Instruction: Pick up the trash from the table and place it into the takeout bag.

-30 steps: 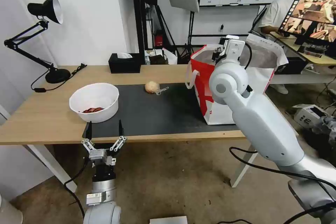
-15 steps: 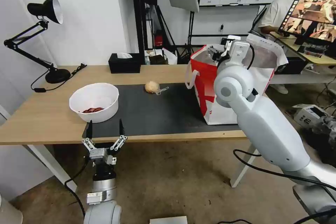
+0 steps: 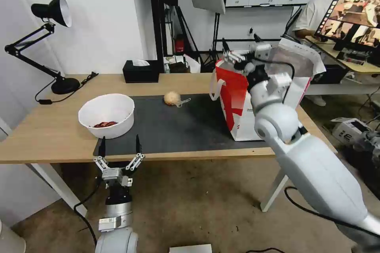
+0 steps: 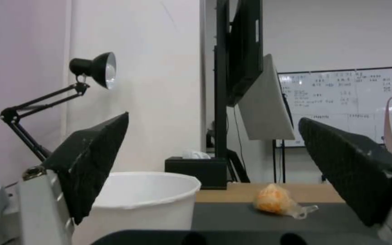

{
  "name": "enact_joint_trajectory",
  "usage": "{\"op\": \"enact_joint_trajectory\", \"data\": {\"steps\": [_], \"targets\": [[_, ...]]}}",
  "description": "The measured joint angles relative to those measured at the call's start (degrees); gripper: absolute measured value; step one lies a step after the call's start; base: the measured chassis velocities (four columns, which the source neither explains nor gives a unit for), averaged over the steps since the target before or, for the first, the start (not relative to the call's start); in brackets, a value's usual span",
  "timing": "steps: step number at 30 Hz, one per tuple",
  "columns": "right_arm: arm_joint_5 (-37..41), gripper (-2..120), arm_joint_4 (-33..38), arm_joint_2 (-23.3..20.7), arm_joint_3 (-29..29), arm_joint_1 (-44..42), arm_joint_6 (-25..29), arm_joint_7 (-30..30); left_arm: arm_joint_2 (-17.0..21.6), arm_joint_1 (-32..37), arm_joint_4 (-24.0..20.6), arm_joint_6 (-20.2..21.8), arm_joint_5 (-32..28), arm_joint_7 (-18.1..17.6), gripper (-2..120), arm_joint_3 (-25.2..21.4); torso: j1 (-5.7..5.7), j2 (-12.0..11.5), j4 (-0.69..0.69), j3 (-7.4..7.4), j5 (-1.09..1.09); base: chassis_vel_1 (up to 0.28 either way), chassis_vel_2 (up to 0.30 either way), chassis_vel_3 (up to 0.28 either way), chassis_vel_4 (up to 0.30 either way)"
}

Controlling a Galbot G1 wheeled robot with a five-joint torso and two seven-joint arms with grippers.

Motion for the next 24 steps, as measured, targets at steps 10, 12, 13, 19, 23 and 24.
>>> {"op": "enact_joint_trajectory", "data": {"steps": [10, 12, 13, 19, 23, 24], "targets": [[-8.3, 100, 4.5, 2.8, 9.2, -15.3, 8.5, -7.3, 0.0, 0.1, 0.2, 0.0, 0.5, 0.0, 100, 0.3, 0.00, 0.0, 0.00, 0.00, -0.01, 0.000, 0.000, 0.000, 0.000], [-9.3, 100, 5.2, 3.8, 10.1, -17.2, 8.9, -7.5, 0.0, 0.1, 0.2, 0.0, 0.6, 0.0, 100, 0.3, 0.00, 0.0, 0.00, 0.00, -0.01, 0.000, 0.000, 0.000, 0.000], [-10.4, 100, 5.9, 5.0, 11.1, -19.6, 9.4, -7.6, 0.0, 0.1, 0.3, 0.0, 0.7, 0.0, 100, 0.3, 0.00, 0.0, 0.00, 0.00, 0.00, 0.000, 0.000, 0.000, 0.000], [-14.5, 100, 8.4, 8.1, 14.9, -28.8, 12.0, -9.0, 0.1, 0.2, 0.6, 0.0, 0.8, 0.1, 100, 0.3, 0.00, 0.0, 0.00, 0.00, -0.01, 0.000, 0.000, 0.000, 0.000], [-16.4, 100, 9.6, 9.9, 17.1, -33.6, 13.8, -9.5, 0.4, 0.3, 0.8, 0.0, 0.8, 0.2, 100, 0.1, 0.00, 0.0, 0.01, 0.00, -0.01, 0.000, 0.000, 0.000, 0.000], [-16.4, 100, 9.6, 9.9, 17.1, -33.6, 13.8, -9.5, 0.4, 0.3, 0.8, 0.0, 0.8, 0.2, 100, 0.1, 0.00, 0.0, 0.01, 0.00, -0.01, 0.000, 0.000, 0.000, 0.000]]}}
